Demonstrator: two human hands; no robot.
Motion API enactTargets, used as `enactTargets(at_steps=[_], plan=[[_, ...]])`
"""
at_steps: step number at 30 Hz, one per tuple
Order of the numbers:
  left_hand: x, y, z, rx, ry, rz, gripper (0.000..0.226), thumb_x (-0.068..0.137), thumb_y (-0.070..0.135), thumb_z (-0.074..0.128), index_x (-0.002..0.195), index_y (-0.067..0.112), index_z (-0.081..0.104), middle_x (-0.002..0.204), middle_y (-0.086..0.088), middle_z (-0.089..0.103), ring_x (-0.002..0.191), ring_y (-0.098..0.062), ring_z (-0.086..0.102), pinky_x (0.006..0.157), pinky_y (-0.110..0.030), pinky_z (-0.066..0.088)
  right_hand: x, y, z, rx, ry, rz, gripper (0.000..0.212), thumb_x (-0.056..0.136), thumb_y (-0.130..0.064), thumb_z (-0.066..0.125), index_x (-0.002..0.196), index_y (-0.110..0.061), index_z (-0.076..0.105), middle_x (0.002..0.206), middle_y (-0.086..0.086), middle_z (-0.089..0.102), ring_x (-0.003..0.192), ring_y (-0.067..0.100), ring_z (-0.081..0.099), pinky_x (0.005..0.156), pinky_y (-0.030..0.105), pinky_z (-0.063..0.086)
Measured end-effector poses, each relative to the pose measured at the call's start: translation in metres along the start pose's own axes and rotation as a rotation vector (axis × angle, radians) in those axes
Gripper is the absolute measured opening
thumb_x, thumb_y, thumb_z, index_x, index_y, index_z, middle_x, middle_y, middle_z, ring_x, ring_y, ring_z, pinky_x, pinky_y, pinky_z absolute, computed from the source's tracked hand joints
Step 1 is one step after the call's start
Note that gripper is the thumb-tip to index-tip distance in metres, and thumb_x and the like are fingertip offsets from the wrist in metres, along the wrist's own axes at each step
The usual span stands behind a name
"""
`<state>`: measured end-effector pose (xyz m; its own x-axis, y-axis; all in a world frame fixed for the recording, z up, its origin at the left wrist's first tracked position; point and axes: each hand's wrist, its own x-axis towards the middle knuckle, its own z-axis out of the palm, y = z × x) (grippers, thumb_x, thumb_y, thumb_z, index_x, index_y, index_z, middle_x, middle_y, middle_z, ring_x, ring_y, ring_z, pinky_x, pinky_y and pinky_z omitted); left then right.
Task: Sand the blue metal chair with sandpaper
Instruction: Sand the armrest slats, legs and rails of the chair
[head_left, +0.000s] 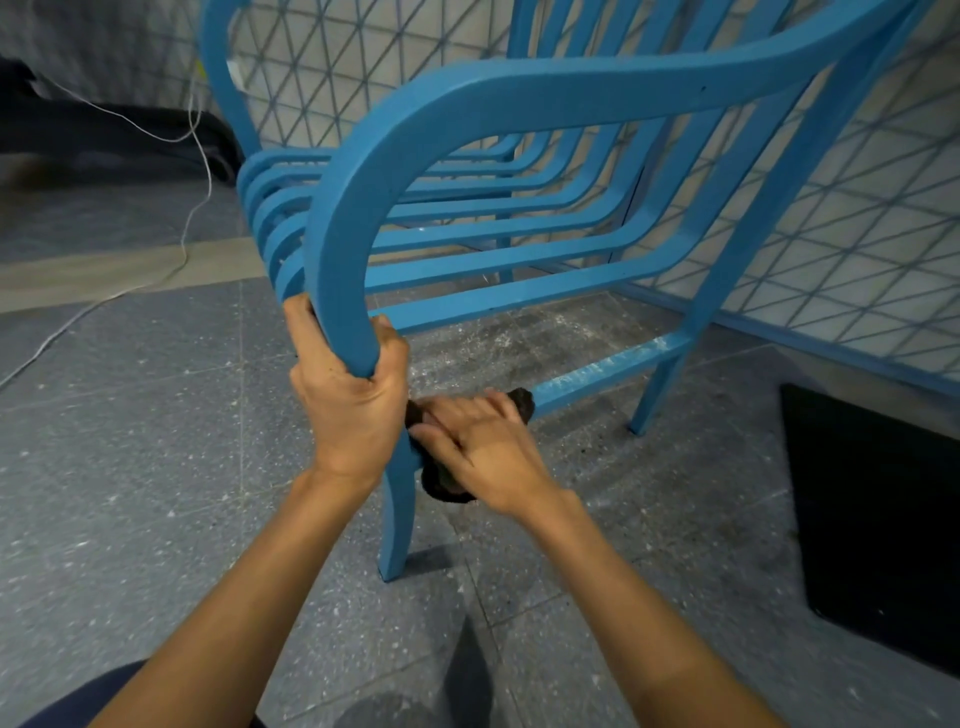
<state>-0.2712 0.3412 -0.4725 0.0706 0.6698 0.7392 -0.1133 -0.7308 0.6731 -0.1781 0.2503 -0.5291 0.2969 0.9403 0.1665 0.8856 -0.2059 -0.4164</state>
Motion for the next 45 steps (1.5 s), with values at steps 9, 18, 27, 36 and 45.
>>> enactTargets(at_steps=[9,18,27,36,45], plan=[[-0.001,0.005,0.003,0.058,0.064,-0.035,0.023,0.085,0.014,0.053,0.094,-0.006,0.045,0.067,-0.008,0.045,0.053,-0.024,0.046,0.050,-0.043,0.042,0.047,-0.002,-0.015,-0.061,-0.091,0.376,0.054,0.099,-0.045,0.027,0.100,-0.008,0.066,0.106,0.020,0.065,0.090,0.032,0.057,0.074,0.037,0.035],[0.002,0.006,-0.002,0.049,0.007,-0.025,0.017,0.085,0.009,0.055,0.095,0.000,0.044,0.069,-0.013,0.047,0.055,-0.023,0.047,0.050,-0.034,0.041,0.005,0.003,0.004,0.187,0.090,-0.020,0.022,0.094,-0.031,0.047,0.073,-0.028,0.042,0.066,-0.016,0.046,0.069,0.012,0.047,0.076,0.028,0.033],[0.002,0.007,-0.003,0.002,-0.020,-0.035,0.020,0.085,0.010,0.054,0.096,0.012,0.038,0.068,-0.006,0.045,0.052,-0.020,0.046,0.048,-0.032,0.042,0.047,0.007,-0.021,0.020,-0.106,0.432,0.034,0.096,-0.037,0.040,0.092,-0.011,0.062,0.077,0.006,0.052,0.067,0.022,0.049,0.061,0.029,0.033],[0.002,0.004,-0.005,-0.030,-0.061,-0.040,0.020,0.084,0.011,0.054,0.096,0.012,0.037,0.070,0.008,0.042,0.054,-0.021,0.047,0.049,-0.034,0.043,-0.004,0.018,0.000,0.167,0.120,0.117,0.022,0.097,-0.036,0.041,0.081,-0.023,0.046,0.075,-0.015,0.048,0.082,0.011,0.047,0.083,0.031,0.039],[0.013,-0.004,-0.015,-0.028,-0.187,0.020,0.024,0.085,0.009,0.053,0.099,0.015,0.034,0.068,-0.018,0.045,0.049,-0.029,0.047,0.043,-0.045,0.041,0.022,0.042,-0.028,0.006,0.000,0.316,0.031,0.094,-0.037,0.042,0.080,-0.013,0.056,0.088,0.013,0.065,0.086,0.030,0.057,0.079,0.037,0.042]])
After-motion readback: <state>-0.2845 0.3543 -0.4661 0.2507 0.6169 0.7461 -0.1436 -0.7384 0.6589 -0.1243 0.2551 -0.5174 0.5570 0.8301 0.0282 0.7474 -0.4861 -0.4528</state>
